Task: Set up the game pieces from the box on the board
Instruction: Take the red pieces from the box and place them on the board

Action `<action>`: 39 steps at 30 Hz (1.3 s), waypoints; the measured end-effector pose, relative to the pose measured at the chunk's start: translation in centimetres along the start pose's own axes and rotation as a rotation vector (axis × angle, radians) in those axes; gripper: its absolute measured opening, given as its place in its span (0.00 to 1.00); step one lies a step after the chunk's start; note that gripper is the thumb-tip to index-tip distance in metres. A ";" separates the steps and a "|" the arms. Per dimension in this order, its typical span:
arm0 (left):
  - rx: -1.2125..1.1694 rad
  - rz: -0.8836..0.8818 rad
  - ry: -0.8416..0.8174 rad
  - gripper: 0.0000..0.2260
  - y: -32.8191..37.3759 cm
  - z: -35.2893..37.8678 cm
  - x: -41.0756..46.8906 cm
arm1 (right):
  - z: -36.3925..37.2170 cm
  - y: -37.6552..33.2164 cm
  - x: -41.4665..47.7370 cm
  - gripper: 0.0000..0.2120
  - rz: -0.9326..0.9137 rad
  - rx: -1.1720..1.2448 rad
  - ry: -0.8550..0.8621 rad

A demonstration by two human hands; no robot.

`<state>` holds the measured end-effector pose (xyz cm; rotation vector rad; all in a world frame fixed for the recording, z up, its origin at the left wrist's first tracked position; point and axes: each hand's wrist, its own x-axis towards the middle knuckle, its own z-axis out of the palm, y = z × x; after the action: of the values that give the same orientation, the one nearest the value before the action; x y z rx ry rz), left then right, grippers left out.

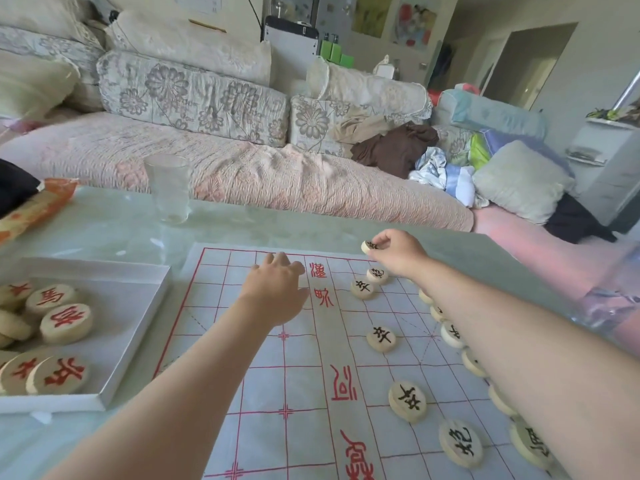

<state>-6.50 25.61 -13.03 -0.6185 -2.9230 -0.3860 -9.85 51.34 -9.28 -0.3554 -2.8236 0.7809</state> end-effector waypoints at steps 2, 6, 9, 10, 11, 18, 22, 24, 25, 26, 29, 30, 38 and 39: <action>0.048 0.024 0.033 0.22 -0.8 0.3 0.5 | 1.2 -0.2 1.1 0.12 -0.015 -0.040 -0.017; 0.069 0.000 -0.012 0.23 -2.2 1.2 0.6 | 3.6 -0.5 2.1 0.12 -0.029 -0.073 -0.026; 0.068 -0.019 -0.027 0.22 -2.5 1.6 0.4 | 4.6 -0.5 1.8 0.13 -0.046 -0.140 -0.058; 0.069 -0.018 -0.021 0.22 -2.4 1.6 0.4 | 4.6 -0.6 1.6 0.12 -0.050 -0.170 -0.069; 0.072 -0.017 -0.019 0.22 -2.3 1.6 0.4 | 4.5 -0.7 1.4 0.12 -0.054 -0.194 -0.070; 0.017 -0.049 -0.002 0.21 -2.1 0.1 -0.2 | 3.6 -4.5 -0.2 0.08 -0.144 -0.185 -0.011; -0.044 -0.093 0.056 0.19 -2.7 -2.0 -1.0 | 3.7 -8.7 -2.3 0.04 -0.264 -0.102 -0.069; -0.061 -0.114 0.091 0.18 -3.4 -3.2 -1.9 | 3.9 -10.7 -3.6 0.04 -0.306 -0.055 -0.098; -0.061 -0.123 0.108 0.17 -3.9 -3.8 -2.4 | 4.1 -11.7 -4.3 0.04 -0.324 -0.032 -0.107; -0.059 -0.130 0.124 0.16 -4.5 -4.4 -2.9 | 4.3 -12.7 -5.1 0.04 -0.341 -0.011 -0.115; -0.061 -0.165 0.158 0.15 -6.5 -6.5 -4.8 | 5.2 -16.0 -7.7 0.04 -0.394 0.045 -0.152; -0.059 -0.181 0.166 0.14 -7.3 -7.2 -5.5 | 5.7 -17.2 -8.7 0.04 -0.412 0.060 -0.175; 0.070 -0.312 0.114 0.15 -16.3 -10.7 -12.5 | 11.6 -26.1 -15.6 0.10 -0.553 0.094 -0.392; 0.087 -0.325 0.109 0.15 -17.4 -11.0 -13.4 | 12.3 -26.9 -16.2 0.11 -0.562 0.073 -0.416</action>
<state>-0.69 2.10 -8.67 -0.1049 -2.9145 -0.3111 -2.20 18.51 -7.46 0.6612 -2.9977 0.8947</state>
